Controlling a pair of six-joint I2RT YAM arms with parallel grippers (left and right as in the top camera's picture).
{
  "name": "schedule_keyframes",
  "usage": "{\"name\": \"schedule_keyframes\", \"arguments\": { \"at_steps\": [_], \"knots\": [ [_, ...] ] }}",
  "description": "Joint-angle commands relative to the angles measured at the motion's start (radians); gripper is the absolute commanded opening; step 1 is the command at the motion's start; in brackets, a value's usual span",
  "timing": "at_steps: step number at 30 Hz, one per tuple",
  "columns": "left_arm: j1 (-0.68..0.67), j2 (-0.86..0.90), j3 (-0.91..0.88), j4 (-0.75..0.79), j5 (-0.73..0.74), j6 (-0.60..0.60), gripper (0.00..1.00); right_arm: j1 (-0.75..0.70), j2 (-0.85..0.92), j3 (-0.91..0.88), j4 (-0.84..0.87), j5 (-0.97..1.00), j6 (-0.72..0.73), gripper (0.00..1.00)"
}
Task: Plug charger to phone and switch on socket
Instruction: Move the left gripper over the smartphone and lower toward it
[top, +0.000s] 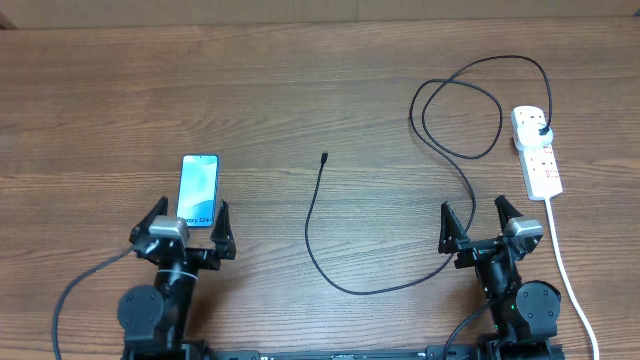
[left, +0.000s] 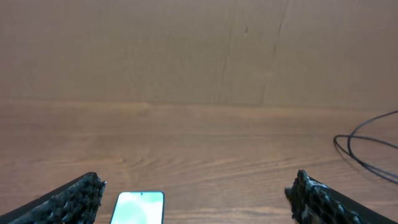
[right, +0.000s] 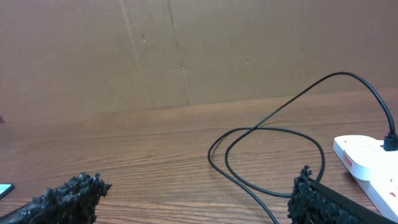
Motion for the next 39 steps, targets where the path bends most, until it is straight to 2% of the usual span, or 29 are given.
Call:
{"name": "schedule_keyframes", "arguments": {
  "at_steps": [1, 11, 25, 29, 39],
  "knots": [
    [0.005, 0.095, 0.107, 0.0, 0.009, 0.028, 1.0, 0.003, -0.008, -0.011, 0.005, -0.005, -0.002, 1.0],
    [0.005, 0.433, 0.45, -0.156, 0.013, 0.055, 1.0, 0.003, -0.008, -0.011, 0.005, -0.005, -0.002, 1.0],
    [0.005, 1.037, 1.045, -0.711, 0.017, 0.103, 1.0, 0.003, -0.008, -0.011, 0.005, -0.005, -0.002, 1.0],
    [0.005, 1.171, 1.129, -0.809, 0.016, 0.103, 1.0, 0.003, -0.008, -0.011, 0.005, -0.005, -0.002, 1.0],
    [0.005, 1.344, 1.133, -0.845, -0.069, 0.123, 1.0, 0.003, -0.008, -0.011, 0.005, -0.005, -0.002, 1.0]
  ]
}}
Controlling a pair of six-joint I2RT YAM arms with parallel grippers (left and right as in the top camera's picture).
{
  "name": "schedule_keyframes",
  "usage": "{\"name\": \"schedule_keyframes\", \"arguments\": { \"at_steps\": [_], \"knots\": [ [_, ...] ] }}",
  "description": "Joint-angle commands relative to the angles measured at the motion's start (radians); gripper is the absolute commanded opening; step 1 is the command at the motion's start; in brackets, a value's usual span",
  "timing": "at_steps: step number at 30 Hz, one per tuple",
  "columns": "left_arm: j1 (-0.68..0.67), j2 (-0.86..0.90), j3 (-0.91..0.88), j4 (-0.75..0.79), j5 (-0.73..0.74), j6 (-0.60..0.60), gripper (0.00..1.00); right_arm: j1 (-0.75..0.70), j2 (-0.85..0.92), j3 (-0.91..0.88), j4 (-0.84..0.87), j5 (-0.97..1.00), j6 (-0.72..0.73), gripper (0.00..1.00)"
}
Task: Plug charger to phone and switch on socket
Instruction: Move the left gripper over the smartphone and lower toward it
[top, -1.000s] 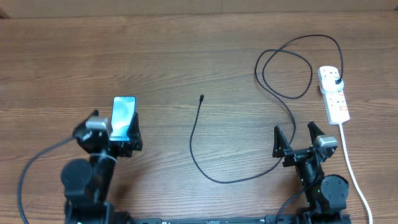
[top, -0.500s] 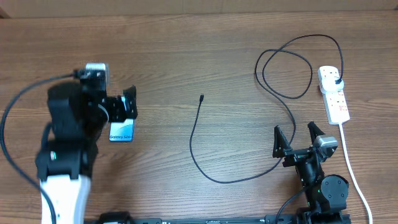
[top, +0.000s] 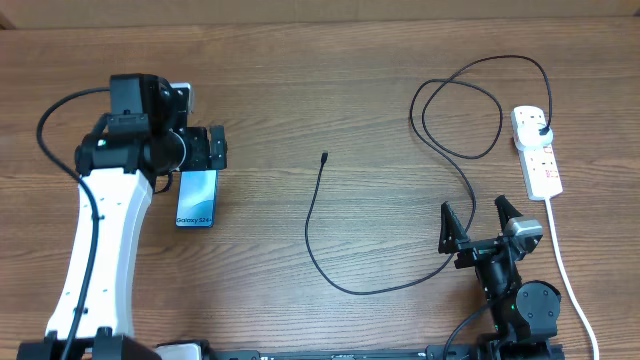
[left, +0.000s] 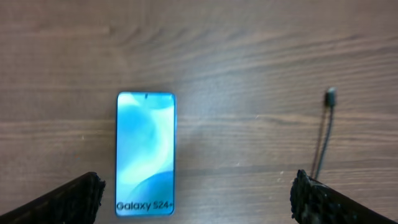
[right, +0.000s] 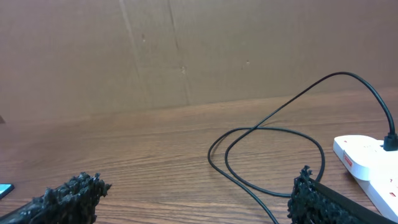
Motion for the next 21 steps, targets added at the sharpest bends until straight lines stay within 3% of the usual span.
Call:
{"name": "schedule_keyframes", "arguments": {
  "at_steps": [1, 5, 11, 21],
  "knots": [
    [0.005, 0.045, 0.026, -0.008, -0.043, 0.047, 0.96, 0.003, -0.008, -0.011, 0.005, -0.005, -0.001, 1.0],
    [0.004, 0.132, 0.025, 0.006, -0.091, 0.051, 0.87, 0.003, -0.008, -0.011, 0.005, -0.005, -0.001, 1.0],
    [0.004, 0.286, 0.025, 0.033, -0.193, 0.044, 0.88, 0.003, -0.008, -0.011, 0.005, -0.005, -0.001, 1.0],
    [0.005, 0.456, 0.025, 0.119, -0.198, 0.029, 0.88, 0.003, -0.008, -0.011, 0.005, -0.005, -0.001, 1.0]
  ]
}}
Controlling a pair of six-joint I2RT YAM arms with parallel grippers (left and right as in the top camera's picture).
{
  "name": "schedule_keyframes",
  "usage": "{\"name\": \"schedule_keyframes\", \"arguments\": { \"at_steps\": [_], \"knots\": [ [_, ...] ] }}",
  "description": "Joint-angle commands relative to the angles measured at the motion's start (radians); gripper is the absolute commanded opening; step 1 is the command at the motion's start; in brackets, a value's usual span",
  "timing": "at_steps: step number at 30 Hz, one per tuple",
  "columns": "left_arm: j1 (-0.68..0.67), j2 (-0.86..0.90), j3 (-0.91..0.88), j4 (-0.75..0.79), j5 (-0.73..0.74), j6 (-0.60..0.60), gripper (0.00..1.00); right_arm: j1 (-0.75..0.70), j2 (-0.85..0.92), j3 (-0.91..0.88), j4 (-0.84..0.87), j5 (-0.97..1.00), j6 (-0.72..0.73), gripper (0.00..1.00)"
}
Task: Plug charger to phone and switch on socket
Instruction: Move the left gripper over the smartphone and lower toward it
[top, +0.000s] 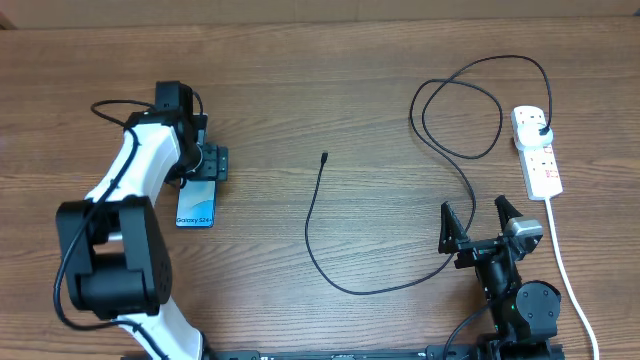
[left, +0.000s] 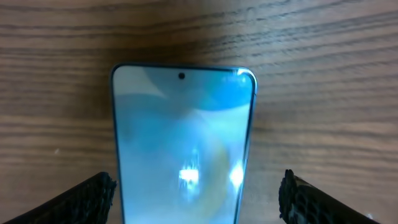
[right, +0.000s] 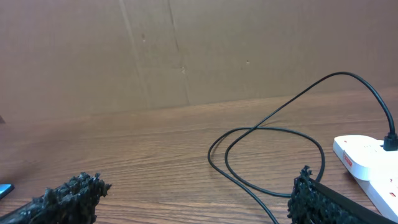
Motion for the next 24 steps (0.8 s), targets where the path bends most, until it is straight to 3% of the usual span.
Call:
{"name": "schedule_keyframes", "arguments": {
  "at_steps": [1, 18, 24],
  "knots": [
    [0.005, 0.045, 0.021, 0.026, -0.021, 0.002, 0.88, 0.003, -0.008, -0.011, 0.005, -0.005, -0.002, 1.0],
    [0.004, 0.097, 0.021, 0.01, -0.097, -0.031, 0.97, 0.003, -0.008, -0.011, 0.005, -0.005, -0.002, 1.0],
    [0.004, 0.097, 0.016, -0.025, -0.094, -0.037, 0.95, 0.003, -0.008, -0.011, 0.005, -0.005, -0.002, 1.0]
  ]
}}
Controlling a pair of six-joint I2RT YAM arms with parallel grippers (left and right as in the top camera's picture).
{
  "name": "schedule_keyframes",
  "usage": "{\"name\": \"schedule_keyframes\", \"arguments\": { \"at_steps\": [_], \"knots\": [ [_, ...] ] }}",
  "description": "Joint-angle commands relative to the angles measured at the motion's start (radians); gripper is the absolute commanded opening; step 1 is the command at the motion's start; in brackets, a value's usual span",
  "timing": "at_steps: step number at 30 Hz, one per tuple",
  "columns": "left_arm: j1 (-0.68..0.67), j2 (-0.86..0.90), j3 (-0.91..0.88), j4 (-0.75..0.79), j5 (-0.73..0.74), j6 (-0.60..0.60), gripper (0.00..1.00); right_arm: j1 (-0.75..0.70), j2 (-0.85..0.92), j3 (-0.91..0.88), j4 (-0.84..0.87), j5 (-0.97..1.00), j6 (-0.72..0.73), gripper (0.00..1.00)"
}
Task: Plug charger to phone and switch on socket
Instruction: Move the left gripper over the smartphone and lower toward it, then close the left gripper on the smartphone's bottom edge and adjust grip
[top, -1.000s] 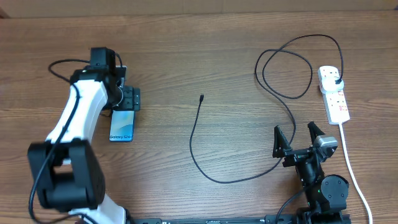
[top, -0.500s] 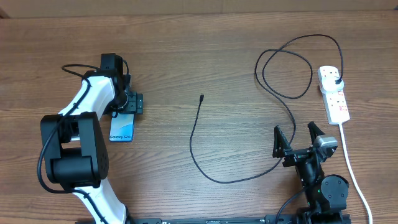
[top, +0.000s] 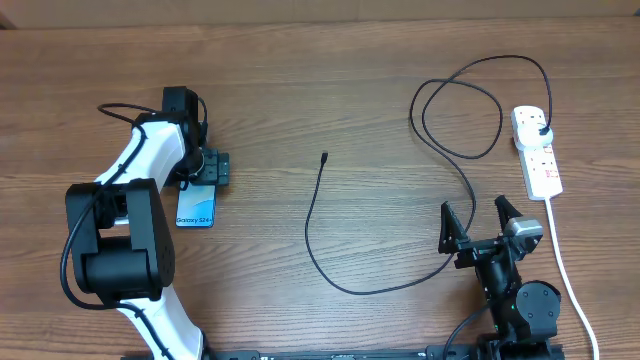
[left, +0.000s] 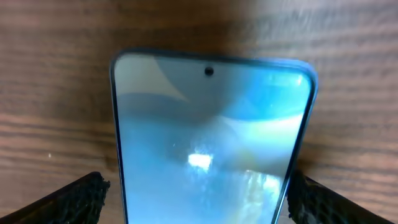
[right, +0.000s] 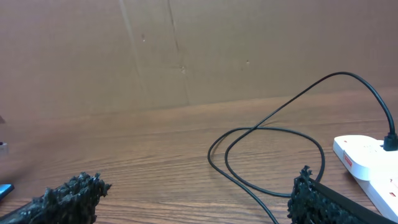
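Observation:
The blue-screened phone (top: 196, 206) lies flat on the table at the left, and its top end with the camera hole fills the left wrist view (left: 208, 143). My left gripper (top: 203, 167) hangs low over that top end. It is open (left: 196, 208), with one finger just outside each long edge. The black charger cable's free plug (top: 324, 157) lies mid-table, apart from the phone. The cable runs in loops (right: 267, 155) to the white power strip (top: 537, 150), where it is plugged in. My right gripper (top: 480, 226) rests open near the front edge (right: 196, 202), holding nothing.
A brown cardboard wall (right: 186, 50) stands behind the wooden table (top: 330, 90). The strip's white lead (top: 565, 265) runs down the right side past the right arm's base. The strip (right: 367, 162) also shows at the right of the right wrist view.
The left gripper has come lower onto the phone's top end, which now looks larger between the fingers. The right arm, cable and power strip have not moved.
Both arms first rested at the front edge, the left one just in front of the phone. The left arm then stood reached out, looking down on the phone. After that it was close above the phone's top end, and now it straddles it. The right arm stayed still.

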Motion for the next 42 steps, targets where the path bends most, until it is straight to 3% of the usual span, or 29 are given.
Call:
{"name": "schedule_keyframes", "arguments": {
  "at_steps": [1, 15, 29, 33, 38, 42],
  "knots": [
    [0.004, 0.02, 0.001, -0.016, -0.024, -0.017, 0.95, 0.003, -0.008, -0.011, 0.005, -0.005, -0.001, 1.0],
    [0.004, 0.02, -0.116, 0.063, 0.037, -0.013, 0.95, 0.003, -0.008, -0.011, 0.005, -0.005, -0.001, 1.0],
    [0.004, 0.02, -0.123, 0.002, 0.223, -0.03, 0.85, 0.003, -0.008, -0.011, 0.005, -0.005, -0.001, 1.0],
    [0.003, 0.02, -0.123, 0.004, 0.242, -0.133, 0.85, 0.003, -0.008, -0.011, 0.005, -0.005, -0.001, 1.0],
    [-0.014, 0.02, -0.123, 0.014, 0.246, -0.265, 0.91, 0.003, -0.008, -0.011, 0.004, -0.005, -0.001, 1.0],
    [-0.058, 0.02, -0.123, 0.029, 0.246, -0.316, 0.92, 0.003, -0.008, -0.011, 0.005, -0.005, -0.001, 1.0]
  ]
}}
